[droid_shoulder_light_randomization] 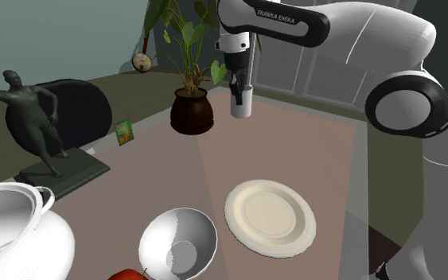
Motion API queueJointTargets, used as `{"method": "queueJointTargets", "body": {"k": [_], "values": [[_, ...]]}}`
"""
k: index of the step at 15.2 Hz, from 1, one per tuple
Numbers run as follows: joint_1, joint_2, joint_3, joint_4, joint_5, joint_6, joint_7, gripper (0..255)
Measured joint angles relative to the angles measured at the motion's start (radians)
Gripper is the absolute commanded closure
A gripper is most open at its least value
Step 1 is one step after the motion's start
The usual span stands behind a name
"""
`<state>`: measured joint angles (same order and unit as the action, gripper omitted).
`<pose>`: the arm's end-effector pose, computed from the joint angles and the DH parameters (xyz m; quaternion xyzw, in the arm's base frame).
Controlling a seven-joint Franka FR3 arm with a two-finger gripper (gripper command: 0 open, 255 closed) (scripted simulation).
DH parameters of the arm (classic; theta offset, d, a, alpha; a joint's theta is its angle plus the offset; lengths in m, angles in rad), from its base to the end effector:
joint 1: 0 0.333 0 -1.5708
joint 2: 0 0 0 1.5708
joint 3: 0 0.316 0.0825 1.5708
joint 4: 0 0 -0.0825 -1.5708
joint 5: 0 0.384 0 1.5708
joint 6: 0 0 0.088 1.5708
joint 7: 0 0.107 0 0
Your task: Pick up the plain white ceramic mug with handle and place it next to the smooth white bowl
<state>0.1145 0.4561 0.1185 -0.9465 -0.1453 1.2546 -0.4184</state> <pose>0.6398 0.1098 0.6090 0.9507 0.2983 -0.0768 0.0371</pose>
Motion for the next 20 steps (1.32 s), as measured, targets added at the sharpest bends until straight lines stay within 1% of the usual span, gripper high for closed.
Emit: {"method": "queueJointTargets", "body": {"k": [1,2,4,5,7,8,10,11,12,14,15,17,18,20], "values": [[0.006,-0.029,0.005,-0.045,0.004,0.014,0.014,255],[0.015,-0.038,0.009,-0.056,0.006,0.016,0.028,255],[0.035,-0.106,0.023,-0.159,0.016,0.047,0.071,255],[0.049,-0.109,0.029,-0.156,0.017,0.040,0.090,255],[0.069,-0.156,0.043,-0.223,0.026,0.055,0.130,255],[0.079,-0.192,0.051,-0.282,0.033,0.078,0.152,255],[0.098,-0.228,0.065,-0.336,0.042,0.093,0.189,255],[0.111,-0.234,0.074,-0.345,0.045,0.094,0.212,255],[0.122,-0.264,0.083,-0.385,0.052,0.102,0.235,255],[0.142,-0.290,0.098,-0.423,0.061,0.114,0.272,255],[0.157,-0.290,0.108,-0.415,0.063,0.105,0.297,255],[0.183,-0.304,0.128,-0.433,0.071,0.106,0.343,255],[0.193,-0.324,0.137,-0.466,0.079,0.119,0.365,255],[0.219,-0.322,0.157,-0.461,0.083,0.114,0.411,255]]}}
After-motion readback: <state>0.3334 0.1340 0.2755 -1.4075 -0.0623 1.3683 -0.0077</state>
